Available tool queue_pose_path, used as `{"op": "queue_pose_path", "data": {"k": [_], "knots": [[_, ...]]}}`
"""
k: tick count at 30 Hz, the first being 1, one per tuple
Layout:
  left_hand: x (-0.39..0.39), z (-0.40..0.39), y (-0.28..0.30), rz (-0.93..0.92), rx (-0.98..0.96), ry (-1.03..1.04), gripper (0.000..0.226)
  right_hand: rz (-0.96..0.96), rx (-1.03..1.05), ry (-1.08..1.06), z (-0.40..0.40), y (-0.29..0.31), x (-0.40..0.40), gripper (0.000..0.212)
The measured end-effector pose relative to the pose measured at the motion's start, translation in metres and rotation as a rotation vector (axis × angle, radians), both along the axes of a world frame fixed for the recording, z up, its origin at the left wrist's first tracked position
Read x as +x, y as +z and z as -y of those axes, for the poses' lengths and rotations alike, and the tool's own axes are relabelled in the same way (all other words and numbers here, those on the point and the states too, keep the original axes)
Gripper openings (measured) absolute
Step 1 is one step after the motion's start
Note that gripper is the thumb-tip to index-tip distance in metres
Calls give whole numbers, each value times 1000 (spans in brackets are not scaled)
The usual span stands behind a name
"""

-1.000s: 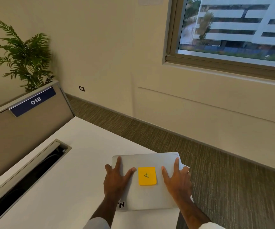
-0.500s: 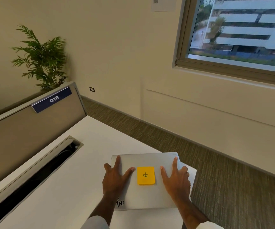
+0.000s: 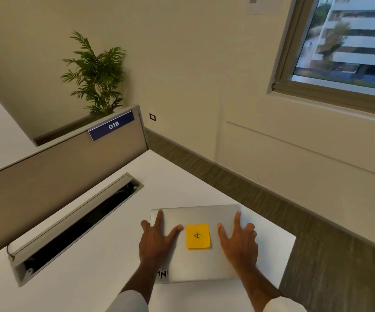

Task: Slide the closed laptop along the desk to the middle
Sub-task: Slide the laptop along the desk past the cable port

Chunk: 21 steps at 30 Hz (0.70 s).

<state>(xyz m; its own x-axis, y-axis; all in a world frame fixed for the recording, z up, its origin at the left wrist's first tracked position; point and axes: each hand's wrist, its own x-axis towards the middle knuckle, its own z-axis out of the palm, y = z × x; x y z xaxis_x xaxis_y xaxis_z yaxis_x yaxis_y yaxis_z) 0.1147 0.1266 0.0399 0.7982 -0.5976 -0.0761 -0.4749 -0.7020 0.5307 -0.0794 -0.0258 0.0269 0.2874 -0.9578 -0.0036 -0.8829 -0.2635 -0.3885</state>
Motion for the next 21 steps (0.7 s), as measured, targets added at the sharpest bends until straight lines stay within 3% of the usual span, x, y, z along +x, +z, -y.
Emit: {"op": "queue_pose_path", "data": {"k": [21], "knots": [[71, -165, 12, -14, 11, 335, 107, -78, -59, 324, -116, 13, 125, 94]]}}
